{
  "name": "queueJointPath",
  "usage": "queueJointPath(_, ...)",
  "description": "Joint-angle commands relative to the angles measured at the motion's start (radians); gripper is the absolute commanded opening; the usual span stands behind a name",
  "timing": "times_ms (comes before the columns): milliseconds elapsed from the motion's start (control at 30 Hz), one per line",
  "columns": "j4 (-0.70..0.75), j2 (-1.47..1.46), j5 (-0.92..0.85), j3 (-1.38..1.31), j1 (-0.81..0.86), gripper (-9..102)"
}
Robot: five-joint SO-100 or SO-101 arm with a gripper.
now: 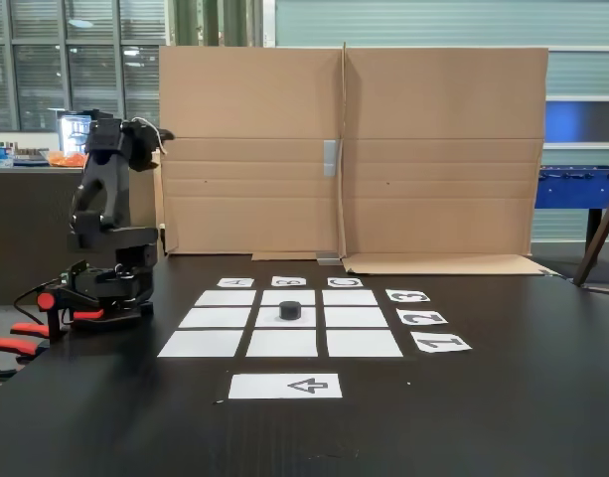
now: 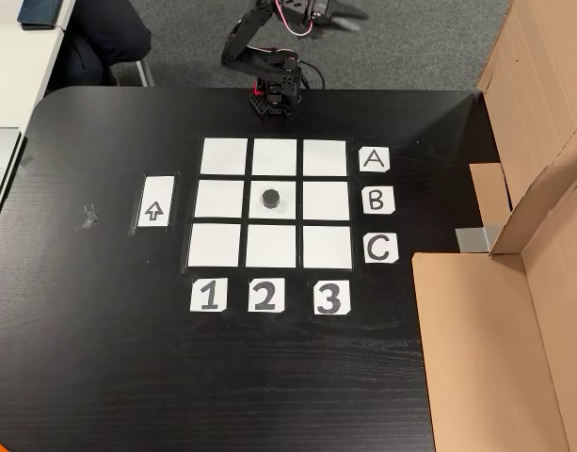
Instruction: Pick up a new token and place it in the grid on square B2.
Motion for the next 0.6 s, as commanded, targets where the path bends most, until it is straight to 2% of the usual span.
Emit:
queueJointPath(0,0.009,0.071,0.003,0.002,-0.137,24)
queueJointPath(333,0.055,0.241,0.012,0.156,-0.285,17)
queueJointPath(567,0.066,0.239,0.017,0.184,-0.285,13)
